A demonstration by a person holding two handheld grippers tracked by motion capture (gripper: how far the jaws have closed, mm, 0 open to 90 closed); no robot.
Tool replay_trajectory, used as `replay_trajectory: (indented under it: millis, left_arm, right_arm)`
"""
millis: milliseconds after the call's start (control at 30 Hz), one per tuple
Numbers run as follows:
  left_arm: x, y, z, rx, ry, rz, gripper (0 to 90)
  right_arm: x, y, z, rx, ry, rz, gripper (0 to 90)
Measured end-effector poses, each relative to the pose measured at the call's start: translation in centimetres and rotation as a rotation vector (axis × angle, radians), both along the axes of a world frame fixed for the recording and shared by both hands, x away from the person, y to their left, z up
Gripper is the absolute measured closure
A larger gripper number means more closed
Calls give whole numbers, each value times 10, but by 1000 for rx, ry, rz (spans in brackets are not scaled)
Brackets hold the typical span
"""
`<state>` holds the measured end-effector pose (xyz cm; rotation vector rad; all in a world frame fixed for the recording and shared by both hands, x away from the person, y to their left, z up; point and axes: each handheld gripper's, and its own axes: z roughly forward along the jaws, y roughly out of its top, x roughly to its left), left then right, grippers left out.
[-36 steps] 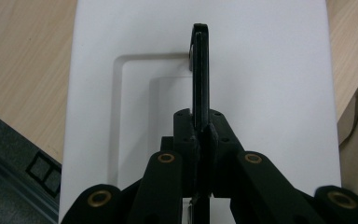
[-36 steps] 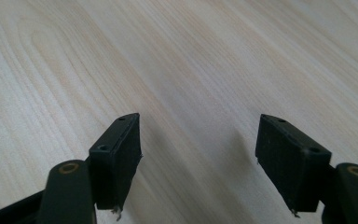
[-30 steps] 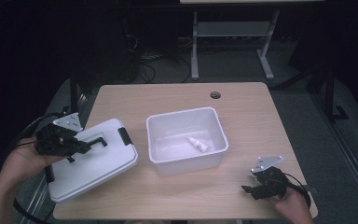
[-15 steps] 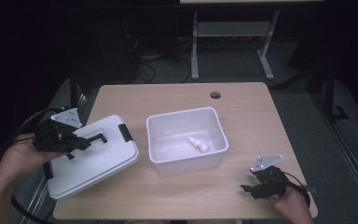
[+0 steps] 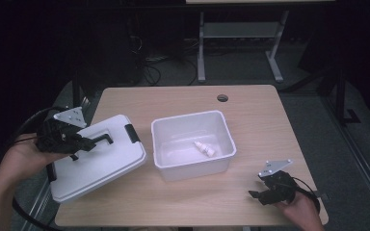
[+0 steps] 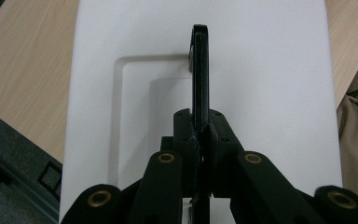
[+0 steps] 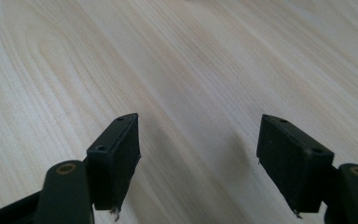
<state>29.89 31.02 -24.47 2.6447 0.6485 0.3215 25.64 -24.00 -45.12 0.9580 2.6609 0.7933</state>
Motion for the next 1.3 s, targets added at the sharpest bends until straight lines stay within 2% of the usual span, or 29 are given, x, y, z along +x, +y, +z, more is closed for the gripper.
replay_trajectory:
  millis: [633,900,1300]
  left_arm:
    - [13,-31,16,16,0,-49,840]
    - [17,-50,17,6,-1,-77,840]
    - [27,-74,16,2,7,-115,840]
  right_arm:
    - [-1,-1,2,10,-5,-5,287]
    - [-1,-3,4,11,-22,-2,287]
    - [0,-1,4,14,-18,5,287]
